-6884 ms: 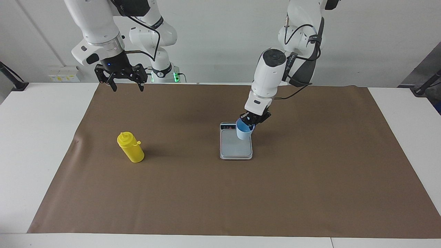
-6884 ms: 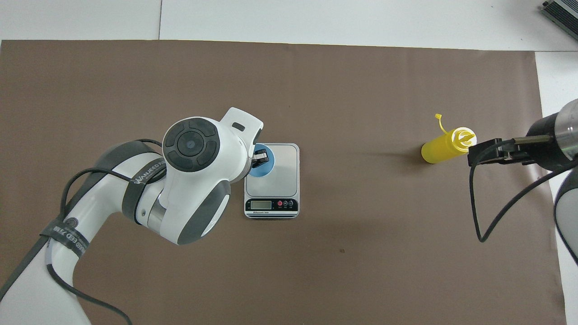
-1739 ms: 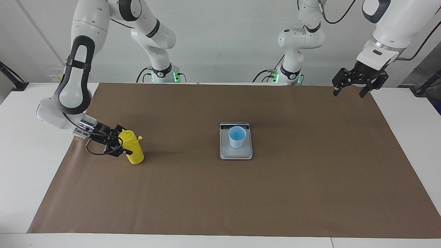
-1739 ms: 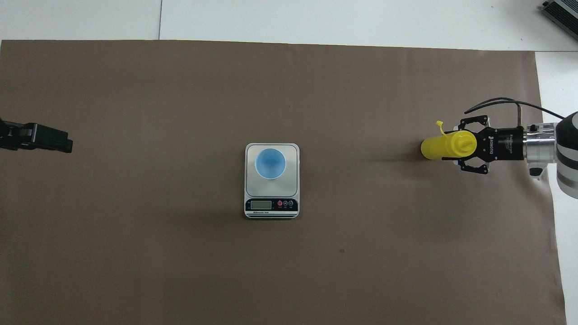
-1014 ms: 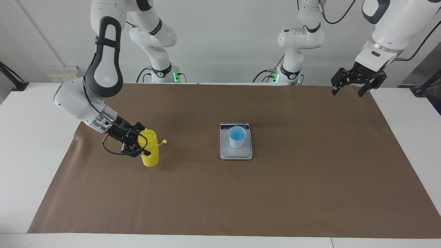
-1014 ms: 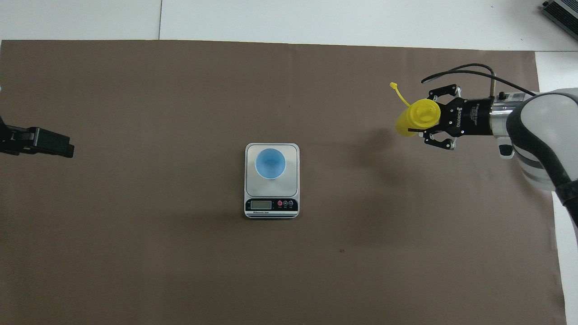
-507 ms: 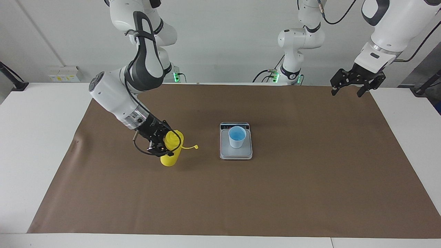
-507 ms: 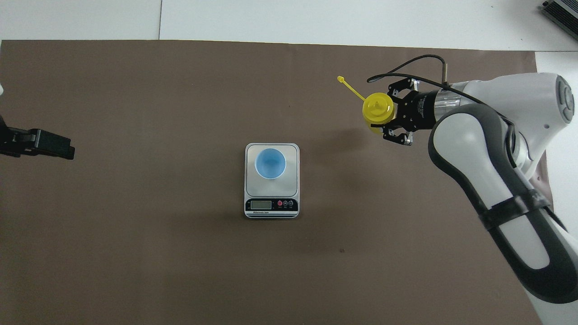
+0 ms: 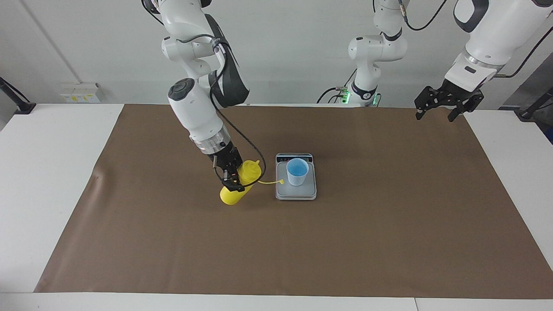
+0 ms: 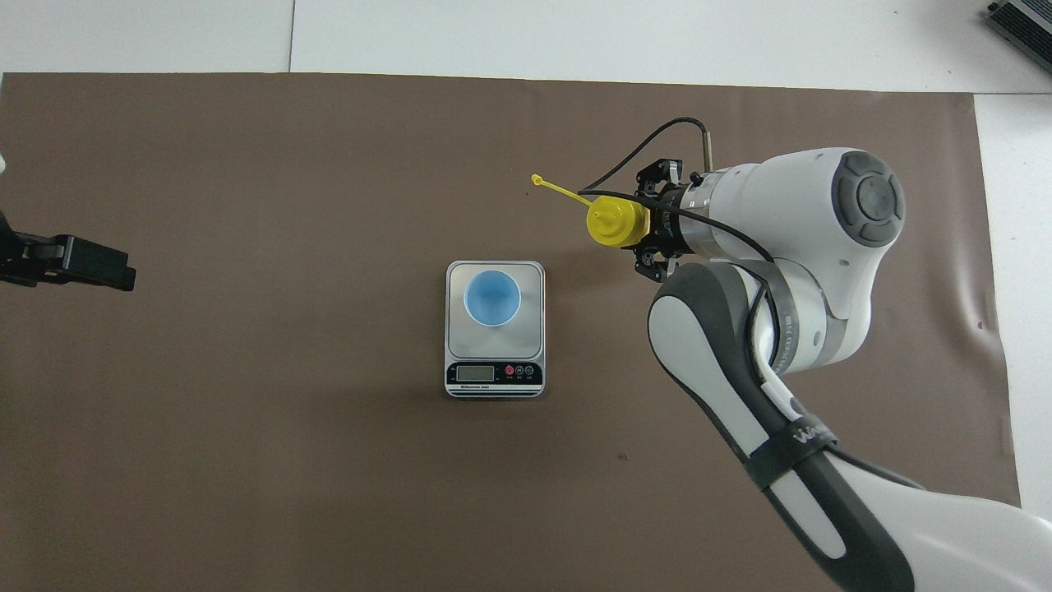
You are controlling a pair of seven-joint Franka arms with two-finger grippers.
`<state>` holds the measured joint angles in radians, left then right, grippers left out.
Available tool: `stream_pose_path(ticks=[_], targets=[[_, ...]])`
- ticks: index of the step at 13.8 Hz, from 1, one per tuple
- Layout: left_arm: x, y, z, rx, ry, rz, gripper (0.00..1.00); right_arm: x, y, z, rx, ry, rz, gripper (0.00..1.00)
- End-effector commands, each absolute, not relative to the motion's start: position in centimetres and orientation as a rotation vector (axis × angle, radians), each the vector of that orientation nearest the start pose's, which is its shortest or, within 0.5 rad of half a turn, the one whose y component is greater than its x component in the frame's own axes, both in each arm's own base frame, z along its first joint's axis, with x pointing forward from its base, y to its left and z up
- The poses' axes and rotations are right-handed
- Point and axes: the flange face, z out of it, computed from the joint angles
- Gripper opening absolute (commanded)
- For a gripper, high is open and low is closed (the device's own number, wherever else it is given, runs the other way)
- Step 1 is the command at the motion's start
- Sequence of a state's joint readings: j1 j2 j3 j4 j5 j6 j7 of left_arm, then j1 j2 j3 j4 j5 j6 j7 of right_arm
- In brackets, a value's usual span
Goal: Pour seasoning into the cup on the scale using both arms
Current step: 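Lift the yellow bottle with the right gripper toward the cup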
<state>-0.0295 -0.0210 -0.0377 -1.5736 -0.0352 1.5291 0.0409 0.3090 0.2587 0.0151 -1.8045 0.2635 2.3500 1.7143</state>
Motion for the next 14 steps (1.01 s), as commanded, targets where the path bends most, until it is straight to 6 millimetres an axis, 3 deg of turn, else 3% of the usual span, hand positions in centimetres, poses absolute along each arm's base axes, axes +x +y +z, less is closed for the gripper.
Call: stream_pose_path(ticks=[1,7,10,12,14], targets=[[53.8,-3.6,63.1,-3.16,0.157,0.056,1.0,61.1,24.4,43.1,-2.012,1.967,-0.122,0.0],[53.8,-3.5,63.1,-3.16,0.154,0.056,1.0,59.8,29.2,41.3,-2.161,1.909,-0.392,0.0],[53.8,-3.5,63.1,-3.16,0.154,0.056,1.0,58.4,32.9,38.4,-2.266,1.837,-0.479,0.0],[53.8,-3.5,63.1,-3.16,0.154,0.056,1.0,58.0,34.9,37.0,-2.295,1.801,-0.628,0.0],[53.8,-3.5,63.1,-3.16,0.154,0.056,1.0,57.8,35.2,36.5,-2.345,1.745,-0.712,0.0]])
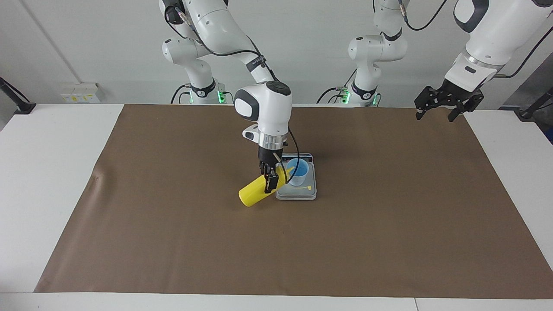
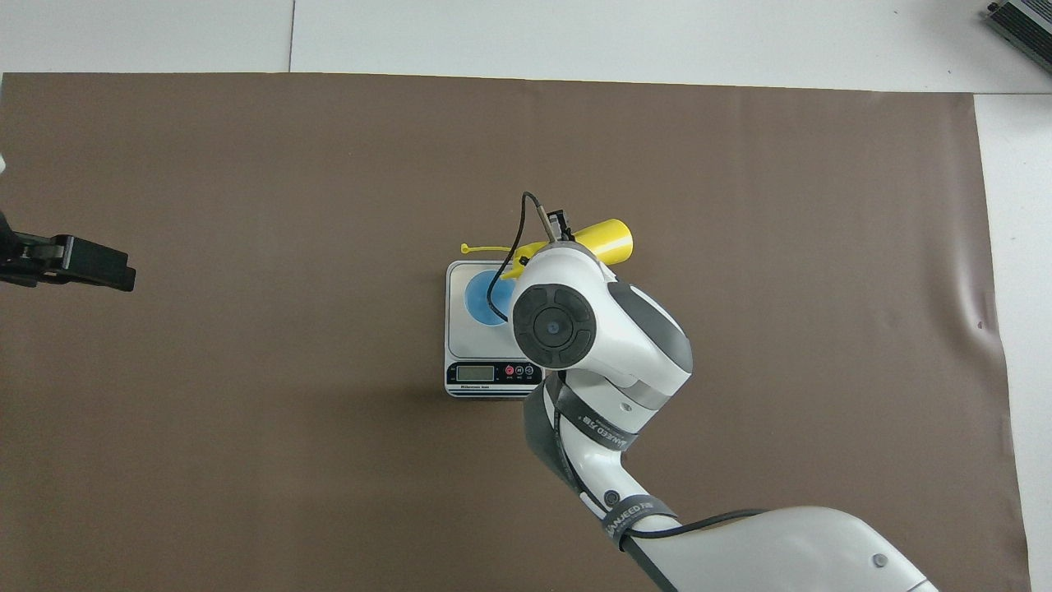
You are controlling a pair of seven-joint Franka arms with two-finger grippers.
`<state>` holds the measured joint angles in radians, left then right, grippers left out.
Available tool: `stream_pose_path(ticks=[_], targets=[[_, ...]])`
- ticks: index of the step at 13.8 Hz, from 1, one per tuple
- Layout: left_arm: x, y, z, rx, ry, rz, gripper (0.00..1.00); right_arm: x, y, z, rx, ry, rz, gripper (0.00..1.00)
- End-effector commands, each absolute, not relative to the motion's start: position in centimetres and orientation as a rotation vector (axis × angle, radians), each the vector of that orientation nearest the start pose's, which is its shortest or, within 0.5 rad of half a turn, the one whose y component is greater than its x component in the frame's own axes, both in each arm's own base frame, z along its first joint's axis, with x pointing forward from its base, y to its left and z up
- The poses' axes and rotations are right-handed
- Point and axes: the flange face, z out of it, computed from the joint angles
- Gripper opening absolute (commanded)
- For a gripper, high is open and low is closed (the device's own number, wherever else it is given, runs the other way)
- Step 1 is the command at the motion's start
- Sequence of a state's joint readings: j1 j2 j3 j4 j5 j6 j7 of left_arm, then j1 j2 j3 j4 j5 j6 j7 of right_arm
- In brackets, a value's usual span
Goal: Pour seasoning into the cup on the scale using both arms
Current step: 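Tilt the bottle nozzle down over the blue cup with the right gripper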
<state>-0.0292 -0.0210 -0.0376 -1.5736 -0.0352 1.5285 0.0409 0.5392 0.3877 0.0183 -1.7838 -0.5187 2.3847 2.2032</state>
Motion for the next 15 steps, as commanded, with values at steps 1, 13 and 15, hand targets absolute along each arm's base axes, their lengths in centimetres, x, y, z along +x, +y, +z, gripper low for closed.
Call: stream_pose_path(ticks=[1,13,15], targets=[[53.8,-3.5,63.1,-3.16,0.154,0.056,1.0,57.8,35.1,36.4,-2.361,1.731,-0.738,0.0],[53.8,-3.6,63.1,-3.16,0.157,0.056,1.0,55.4,37.0,36.0,-2.557,1.532,-1.027,0.0],[53.8,-3.5,63.1,-3.16,0.154,0.056,1.0,55.2,37.0,36.1,-2.586,1.509,-1.082,0.0]])
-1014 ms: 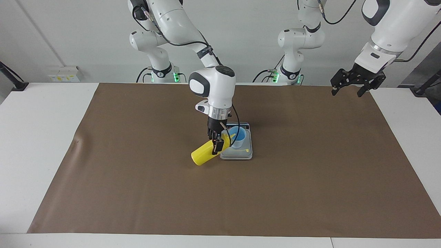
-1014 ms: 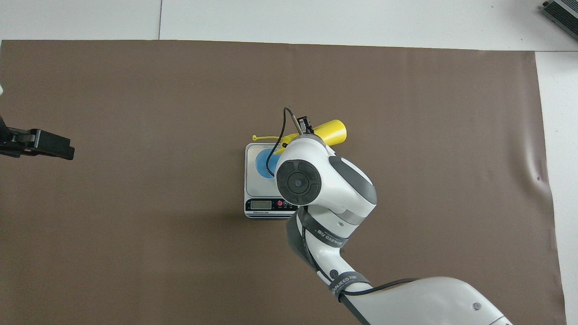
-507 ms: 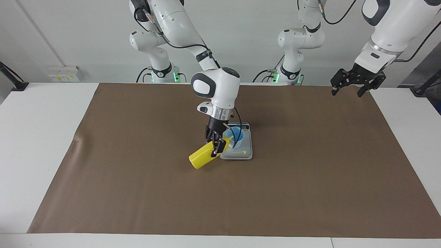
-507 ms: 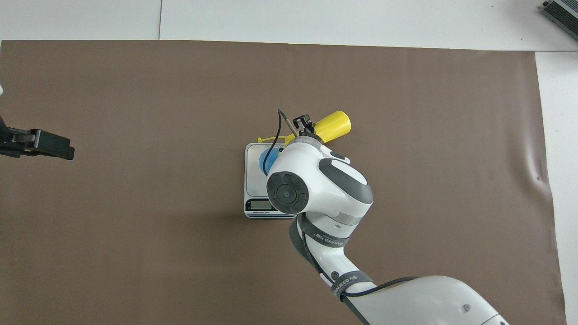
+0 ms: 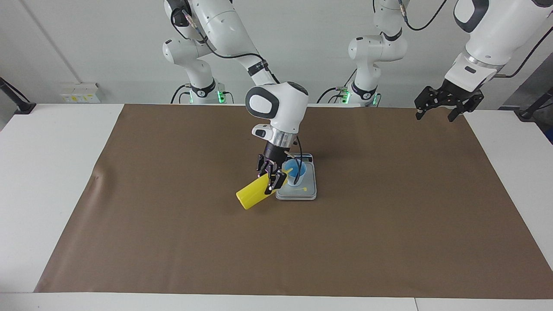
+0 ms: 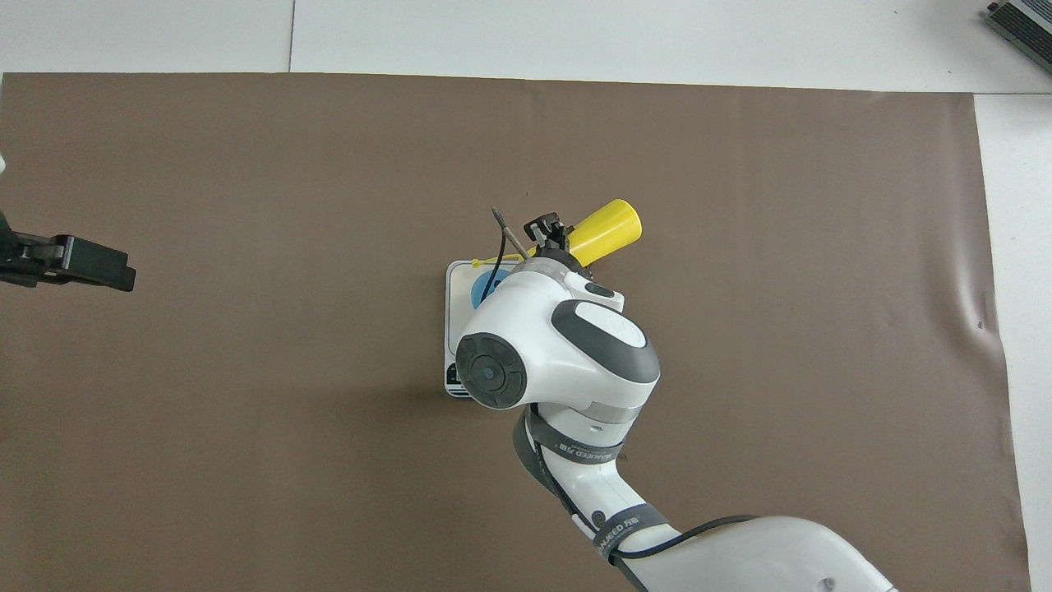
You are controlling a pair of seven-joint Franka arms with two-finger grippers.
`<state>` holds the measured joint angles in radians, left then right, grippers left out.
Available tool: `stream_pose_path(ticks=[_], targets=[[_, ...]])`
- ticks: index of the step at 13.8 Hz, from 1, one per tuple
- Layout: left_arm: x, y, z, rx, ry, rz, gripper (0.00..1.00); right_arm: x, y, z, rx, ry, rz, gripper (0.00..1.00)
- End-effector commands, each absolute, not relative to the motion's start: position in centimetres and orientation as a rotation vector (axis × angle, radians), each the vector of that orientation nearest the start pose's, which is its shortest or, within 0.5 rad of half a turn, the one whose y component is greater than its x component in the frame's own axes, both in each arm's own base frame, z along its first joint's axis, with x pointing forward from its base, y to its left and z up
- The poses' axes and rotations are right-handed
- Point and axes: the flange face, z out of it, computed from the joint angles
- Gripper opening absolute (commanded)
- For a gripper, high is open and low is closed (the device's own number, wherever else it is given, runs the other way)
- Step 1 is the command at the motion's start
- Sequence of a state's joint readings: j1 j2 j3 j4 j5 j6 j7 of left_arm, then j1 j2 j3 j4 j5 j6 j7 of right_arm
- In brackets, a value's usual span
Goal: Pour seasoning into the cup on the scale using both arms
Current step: 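Tilt the bottle nozzle down over the blue cup with the right gripper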
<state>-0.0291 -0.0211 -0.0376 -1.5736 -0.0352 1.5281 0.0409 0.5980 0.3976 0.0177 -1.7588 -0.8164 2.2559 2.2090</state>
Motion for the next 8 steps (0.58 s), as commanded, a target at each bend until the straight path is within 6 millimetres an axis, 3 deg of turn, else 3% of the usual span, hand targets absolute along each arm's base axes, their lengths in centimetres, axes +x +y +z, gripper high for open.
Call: stream_pose_path(ticks=[1,8], targets=[[53.8,-3.5,63.1,-3.16,0.154,0.056,1.0,55.1,36.9,36.3,-2.593,1.5,-1.107,0.0],[53.8,-3.5,63.1,-3.16,0.154,0.056,1.0,54.1,37.2,38.3,-2.668,1.4,-1.263,0.0]])
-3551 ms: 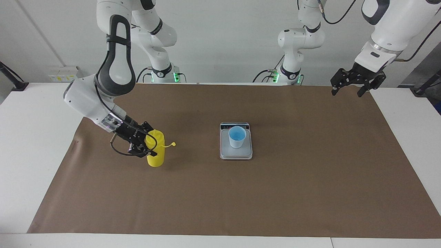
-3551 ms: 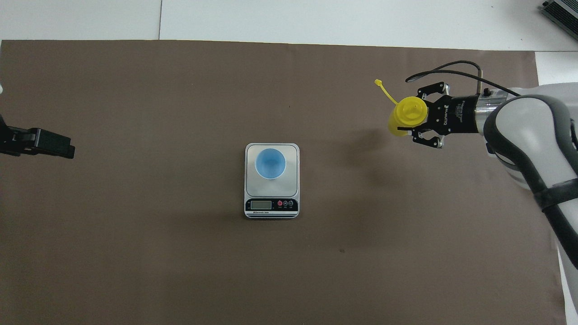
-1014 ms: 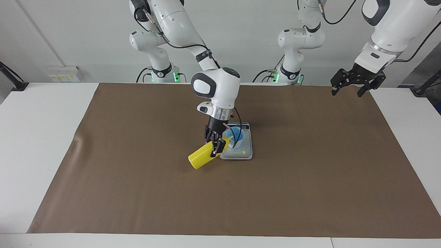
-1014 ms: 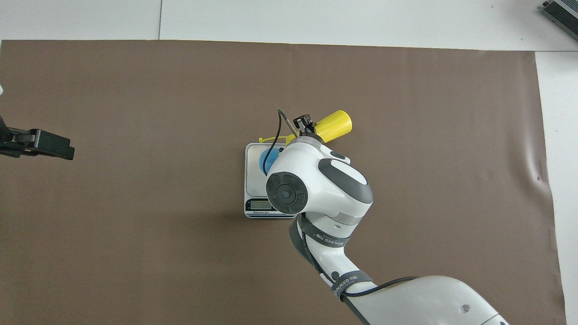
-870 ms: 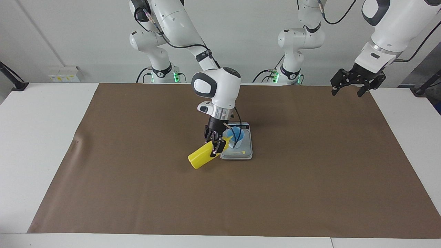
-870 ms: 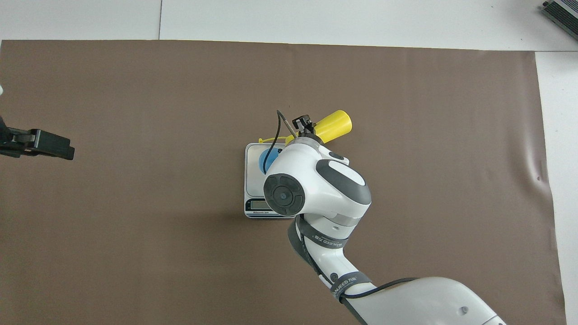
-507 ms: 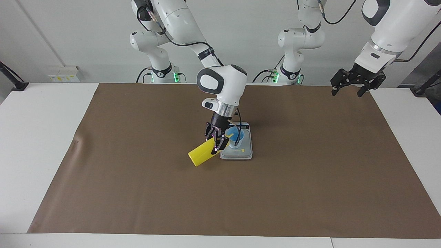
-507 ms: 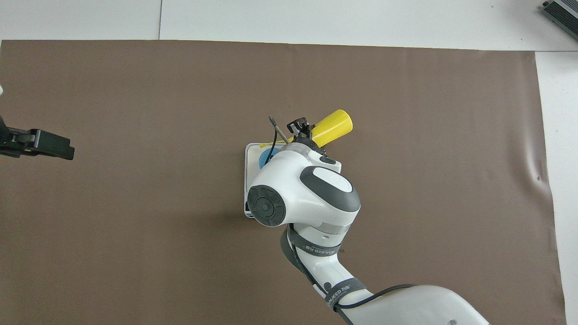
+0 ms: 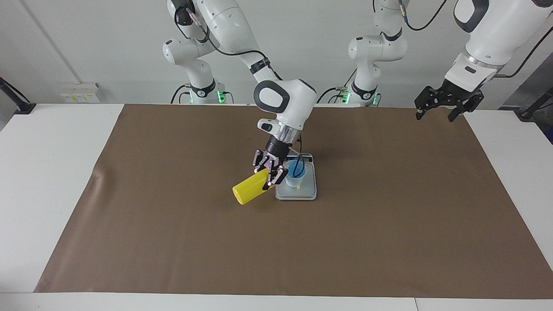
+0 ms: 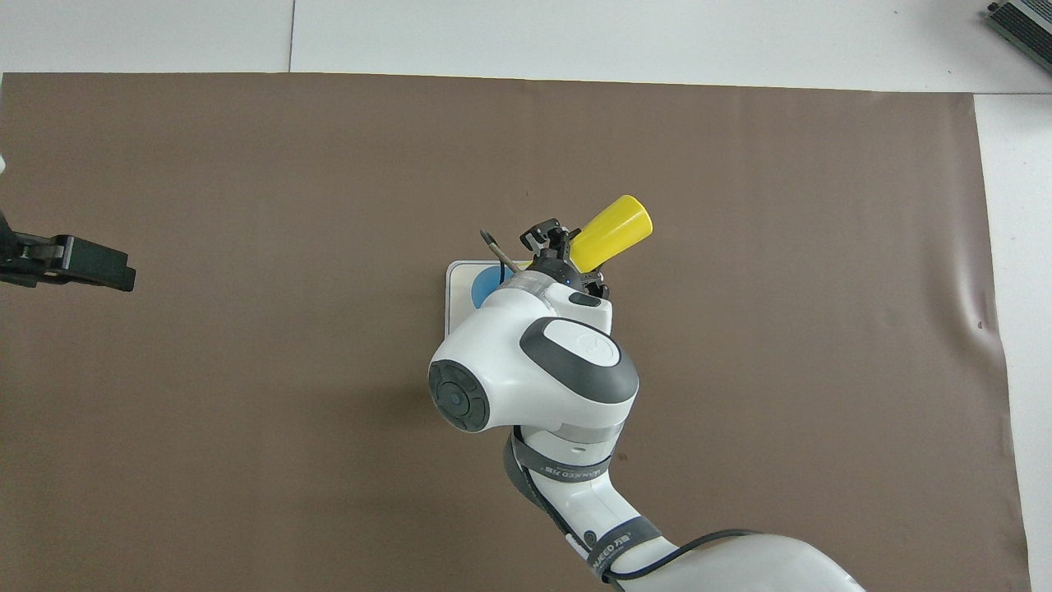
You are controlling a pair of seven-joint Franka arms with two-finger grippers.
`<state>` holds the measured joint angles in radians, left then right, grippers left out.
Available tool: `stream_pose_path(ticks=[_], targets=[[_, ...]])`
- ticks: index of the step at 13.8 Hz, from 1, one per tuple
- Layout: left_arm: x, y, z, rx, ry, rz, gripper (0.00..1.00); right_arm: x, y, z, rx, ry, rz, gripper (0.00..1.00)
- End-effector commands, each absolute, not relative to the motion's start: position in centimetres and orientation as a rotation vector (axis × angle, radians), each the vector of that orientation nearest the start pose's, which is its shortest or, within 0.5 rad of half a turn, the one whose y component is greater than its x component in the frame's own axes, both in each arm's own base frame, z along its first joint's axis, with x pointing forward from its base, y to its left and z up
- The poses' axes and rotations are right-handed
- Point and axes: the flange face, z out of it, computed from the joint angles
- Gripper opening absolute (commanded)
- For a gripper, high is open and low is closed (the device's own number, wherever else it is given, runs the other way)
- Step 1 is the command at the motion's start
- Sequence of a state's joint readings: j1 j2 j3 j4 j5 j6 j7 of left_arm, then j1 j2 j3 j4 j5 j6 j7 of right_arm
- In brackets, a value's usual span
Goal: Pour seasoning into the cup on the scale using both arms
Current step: 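Tilt the bottle nozzle down over the blue cup with the right gripper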
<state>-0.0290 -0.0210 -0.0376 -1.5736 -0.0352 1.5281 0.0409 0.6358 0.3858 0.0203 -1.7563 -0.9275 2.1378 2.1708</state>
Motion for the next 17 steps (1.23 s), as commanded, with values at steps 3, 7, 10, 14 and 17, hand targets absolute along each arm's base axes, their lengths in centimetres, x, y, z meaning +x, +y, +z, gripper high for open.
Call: stream_pose_path(ticks=[3,7,10,14,17], targets=[[53.8,-3.5,63.1,-3.16,0.154,0.056,1.0,53.9,37.2,39.7,-2.666,1.381,-1.268,0.0],[53.8,-3.5,63.1,-3.16,0.154,0.056,1.0,54.0,37.2,39.9,-2.681,1.358,-1.278,0.0],[53.8,-3.5,63.1,-3.16,0.154,0.056,1.0,55.3,36.9,40.9,-2.635,1.362,-1.302,0.0],[53.8,-3.5,63.1,-3.16,0.154,0.056,1.0,56.1,37.1,39.6,-2.648,1.34,-1.346,0.0],[53.8,-3.5,63.1,-3.16,0.154,0.056,1.0,56.2,37.3,40.0,-2.613,1.384,-1.329,0.0]])
